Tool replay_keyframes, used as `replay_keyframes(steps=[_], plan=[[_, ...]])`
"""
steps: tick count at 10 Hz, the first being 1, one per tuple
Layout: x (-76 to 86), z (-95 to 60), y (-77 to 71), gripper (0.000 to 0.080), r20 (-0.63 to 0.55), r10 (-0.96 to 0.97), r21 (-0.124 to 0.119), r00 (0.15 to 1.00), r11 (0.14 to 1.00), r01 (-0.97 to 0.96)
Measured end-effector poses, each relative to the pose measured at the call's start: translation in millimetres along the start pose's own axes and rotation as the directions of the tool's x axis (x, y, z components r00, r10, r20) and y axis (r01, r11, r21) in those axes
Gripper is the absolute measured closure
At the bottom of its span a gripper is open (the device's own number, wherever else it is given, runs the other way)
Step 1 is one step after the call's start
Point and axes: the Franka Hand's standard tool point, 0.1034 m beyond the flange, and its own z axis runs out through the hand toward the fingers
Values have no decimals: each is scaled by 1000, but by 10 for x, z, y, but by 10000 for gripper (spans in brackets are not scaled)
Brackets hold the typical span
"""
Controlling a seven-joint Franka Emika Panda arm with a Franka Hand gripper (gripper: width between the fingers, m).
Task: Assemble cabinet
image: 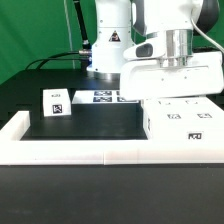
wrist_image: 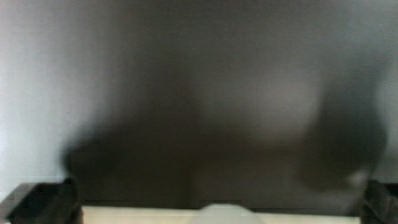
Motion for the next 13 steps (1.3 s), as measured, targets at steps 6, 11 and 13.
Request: replay_keyframes(steps=[6, 11, 13], plan=[[-20, -5, 39, 577, -14, -29, -5, 999, 1000, 29], [-29, -1, 37, 795, -11, -29, -4, 1000, 1000, 29], [-12, -70, 65, 797, 20, -42, 1, 999, 999, 42]])
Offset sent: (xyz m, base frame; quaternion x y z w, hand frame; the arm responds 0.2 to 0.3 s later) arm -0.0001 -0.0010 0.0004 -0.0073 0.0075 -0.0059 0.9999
